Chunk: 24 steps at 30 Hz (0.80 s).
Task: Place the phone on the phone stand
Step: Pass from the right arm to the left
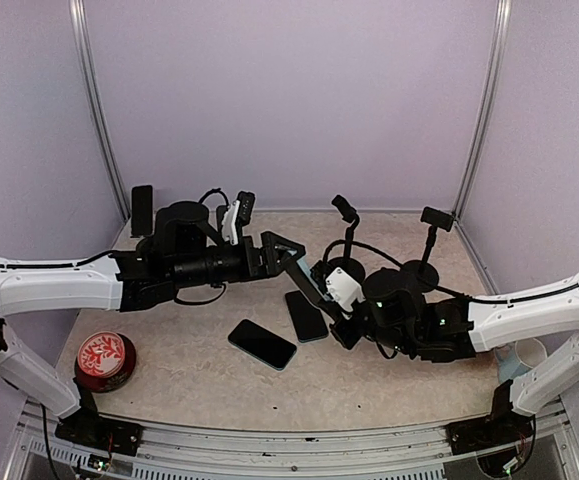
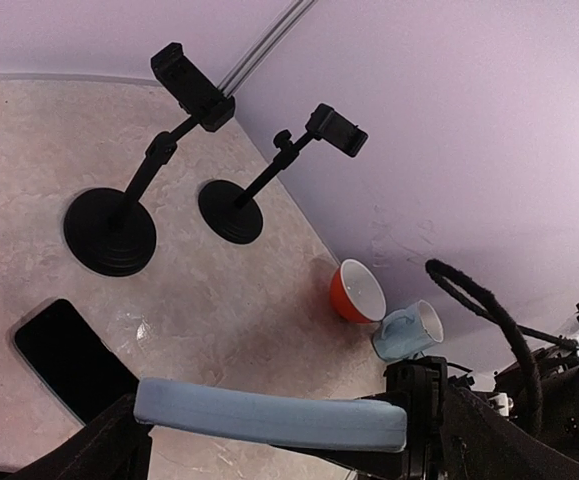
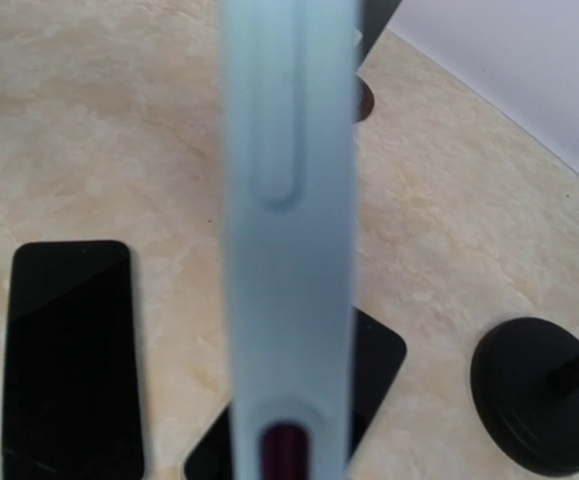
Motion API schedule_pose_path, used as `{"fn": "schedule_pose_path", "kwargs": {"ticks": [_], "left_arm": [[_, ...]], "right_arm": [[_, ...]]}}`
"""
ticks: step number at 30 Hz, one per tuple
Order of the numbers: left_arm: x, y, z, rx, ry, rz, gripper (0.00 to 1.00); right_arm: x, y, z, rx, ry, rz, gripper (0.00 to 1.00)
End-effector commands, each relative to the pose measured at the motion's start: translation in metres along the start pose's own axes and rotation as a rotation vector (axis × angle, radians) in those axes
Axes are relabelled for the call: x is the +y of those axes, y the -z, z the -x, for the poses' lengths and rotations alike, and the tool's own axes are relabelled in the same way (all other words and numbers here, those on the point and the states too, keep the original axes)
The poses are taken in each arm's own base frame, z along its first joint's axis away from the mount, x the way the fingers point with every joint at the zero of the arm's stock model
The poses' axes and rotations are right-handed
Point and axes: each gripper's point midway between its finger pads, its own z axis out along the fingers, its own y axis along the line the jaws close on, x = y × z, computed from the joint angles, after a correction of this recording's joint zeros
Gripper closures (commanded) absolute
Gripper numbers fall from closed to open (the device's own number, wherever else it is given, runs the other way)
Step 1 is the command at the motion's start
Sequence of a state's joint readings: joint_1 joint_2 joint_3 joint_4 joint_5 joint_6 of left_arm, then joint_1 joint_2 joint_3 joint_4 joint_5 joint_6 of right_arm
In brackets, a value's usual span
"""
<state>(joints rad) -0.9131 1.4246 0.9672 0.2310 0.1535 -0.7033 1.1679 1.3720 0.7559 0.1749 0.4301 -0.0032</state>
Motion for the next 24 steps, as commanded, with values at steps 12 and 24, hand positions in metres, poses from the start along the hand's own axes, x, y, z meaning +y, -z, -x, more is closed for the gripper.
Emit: {"fn": "schedule_pose_path", "kwargs": {"ticks": [12, 24], "left_arm": [[0.0094, -0.0041, -0.0038, -0.001, -0.002, 0.022, 0.10], [0.0083, -0.0039, -0.0034, -0.003, -0.016, 0.020, 0.37]], "right_arm": [[0.0103, -0.0002, 0.0329, -0.075, -0.012, 0.008, 1.00], [0.0126, -0.0008, 0.0362, -0.078, -0.008, 0.017, 0.91]]}}
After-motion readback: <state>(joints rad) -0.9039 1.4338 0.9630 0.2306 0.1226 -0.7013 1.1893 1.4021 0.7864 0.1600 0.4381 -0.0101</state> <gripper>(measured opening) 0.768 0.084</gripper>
